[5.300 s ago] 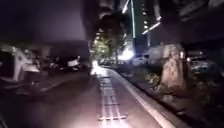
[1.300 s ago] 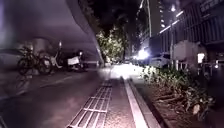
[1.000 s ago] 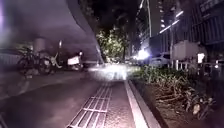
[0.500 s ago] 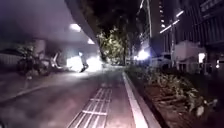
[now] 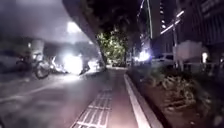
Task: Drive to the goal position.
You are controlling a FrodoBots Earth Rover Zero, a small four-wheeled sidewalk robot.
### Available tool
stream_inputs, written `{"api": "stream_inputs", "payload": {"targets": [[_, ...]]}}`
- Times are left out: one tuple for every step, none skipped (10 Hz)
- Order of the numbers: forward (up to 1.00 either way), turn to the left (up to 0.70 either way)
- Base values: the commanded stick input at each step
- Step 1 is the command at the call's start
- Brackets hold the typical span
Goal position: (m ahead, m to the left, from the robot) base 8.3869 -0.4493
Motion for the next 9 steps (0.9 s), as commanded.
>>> {"api": "stream_inputs", "payload": {"targets": [[0.45, 0.00], [0.45, 0.00], [0.45, 0.00], [0.45, 0.00], [0.45, 0.00], [0.45, 0.00], [0.45, 0.00], [0.45, 0.00], [0.45, 0.00]]}}
